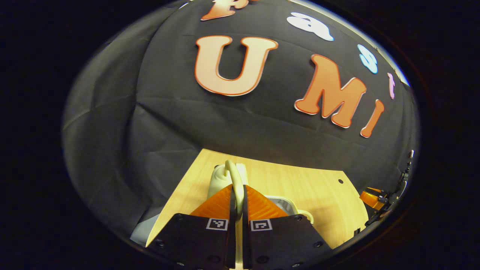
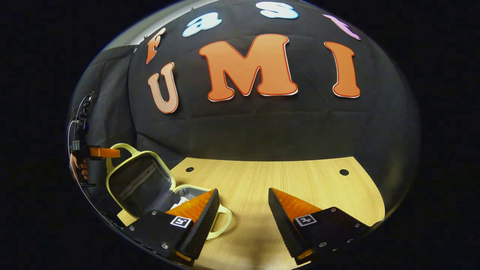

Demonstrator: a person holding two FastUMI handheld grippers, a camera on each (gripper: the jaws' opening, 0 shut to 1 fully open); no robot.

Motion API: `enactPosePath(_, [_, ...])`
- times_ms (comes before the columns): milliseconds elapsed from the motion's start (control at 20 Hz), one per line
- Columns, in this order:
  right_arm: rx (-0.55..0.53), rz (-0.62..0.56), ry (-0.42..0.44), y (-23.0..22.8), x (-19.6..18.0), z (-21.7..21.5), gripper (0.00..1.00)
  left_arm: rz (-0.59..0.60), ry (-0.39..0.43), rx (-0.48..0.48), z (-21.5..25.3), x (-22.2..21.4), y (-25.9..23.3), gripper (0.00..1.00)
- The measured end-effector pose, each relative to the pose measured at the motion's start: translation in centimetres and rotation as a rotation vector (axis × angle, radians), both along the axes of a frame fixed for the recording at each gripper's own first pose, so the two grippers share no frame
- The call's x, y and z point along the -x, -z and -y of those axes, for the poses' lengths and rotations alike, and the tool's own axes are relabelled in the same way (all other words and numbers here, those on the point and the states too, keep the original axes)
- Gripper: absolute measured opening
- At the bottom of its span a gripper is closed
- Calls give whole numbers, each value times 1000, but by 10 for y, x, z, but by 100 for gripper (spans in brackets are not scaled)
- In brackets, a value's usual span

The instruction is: First open the suitcase, pack the skin care products into it, and then close the suitcase.

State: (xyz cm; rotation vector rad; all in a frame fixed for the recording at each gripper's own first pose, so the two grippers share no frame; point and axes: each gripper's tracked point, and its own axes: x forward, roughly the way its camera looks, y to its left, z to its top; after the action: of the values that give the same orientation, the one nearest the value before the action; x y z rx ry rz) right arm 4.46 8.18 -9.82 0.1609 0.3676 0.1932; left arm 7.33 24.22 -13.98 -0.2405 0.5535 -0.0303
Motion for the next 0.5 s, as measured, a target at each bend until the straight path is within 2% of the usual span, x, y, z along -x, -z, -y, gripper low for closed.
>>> enactPosePath(350, [-21,-3,22,7,3,22,85,10,145,70,100,-8,-5,10])
enactPosePath(500, [-30,-15,31,10,6,29,85,-6,211,131,138,-6,-1,8])
